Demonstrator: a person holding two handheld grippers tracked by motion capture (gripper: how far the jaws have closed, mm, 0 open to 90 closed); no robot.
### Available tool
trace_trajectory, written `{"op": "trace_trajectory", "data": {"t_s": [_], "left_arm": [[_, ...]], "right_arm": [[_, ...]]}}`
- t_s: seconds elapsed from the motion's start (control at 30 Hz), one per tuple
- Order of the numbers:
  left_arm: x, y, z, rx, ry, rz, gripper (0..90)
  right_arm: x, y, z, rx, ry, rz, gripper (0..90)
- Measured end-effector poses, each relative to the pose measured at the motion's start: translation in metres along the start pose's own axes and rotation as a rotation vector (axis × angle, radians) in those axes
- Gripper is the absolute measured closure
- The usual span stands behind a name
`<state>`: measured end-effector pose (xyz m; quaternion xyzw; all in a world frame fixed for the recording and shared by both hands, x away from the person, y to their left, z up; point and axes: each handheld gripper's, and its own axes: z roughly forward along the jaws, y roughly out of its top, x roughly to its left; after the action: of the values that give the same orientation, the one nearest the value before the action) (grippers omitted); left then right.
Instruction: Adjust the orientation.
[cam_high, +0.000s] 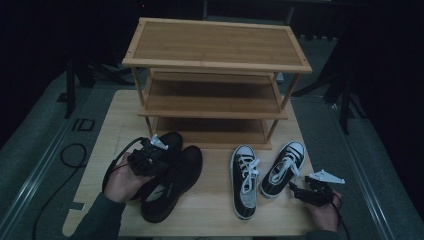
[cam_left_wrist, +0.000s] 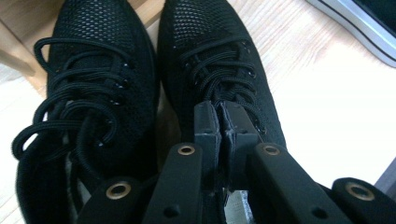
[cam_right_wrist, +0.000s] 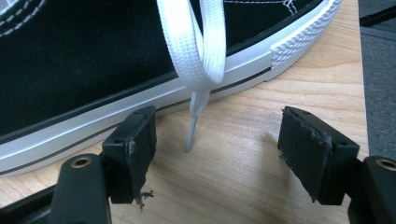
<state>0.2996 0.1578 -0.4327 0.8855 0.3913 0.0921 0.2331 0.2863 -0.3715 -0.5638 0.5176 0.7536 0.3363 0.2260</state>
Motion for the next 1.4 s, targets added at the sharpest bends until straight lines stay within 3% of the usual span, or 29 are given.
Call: {"op": "trace_trajectory", "data": {"t_s": [0.13,0.47,0.73,1.03,1.4], "left_arm": [[0.004,-0.002,-0.001,0.001,0.023,-0.003,85.9],[0.006,-0.003,-0.001,0.0,0.013,0.004,84.3],[0.007,-0.001,-0.002,-0.044,-0.031,-0.023,63.6],[0.008,-0.001,-0.005,-0.081,-0.005,-0.034,49.1],[0.015,-0.005,-0.011,-0.094,0.001,-0.055,44.8]], "right_arm": [[0.0,0.0,0.0,0.0,0.0,0.0,27.7],[0.0,0.0,0.0,0.0,0.0,0.0,27.7],[0.0,0.0,0.0,0.0,0.0,0.0,27.7],[0.0,0.0,0.0,0.0,0.0,0.001,27.7],[0.0,0.0,0.0,0.0,0.0,0.001,27.6]]}}
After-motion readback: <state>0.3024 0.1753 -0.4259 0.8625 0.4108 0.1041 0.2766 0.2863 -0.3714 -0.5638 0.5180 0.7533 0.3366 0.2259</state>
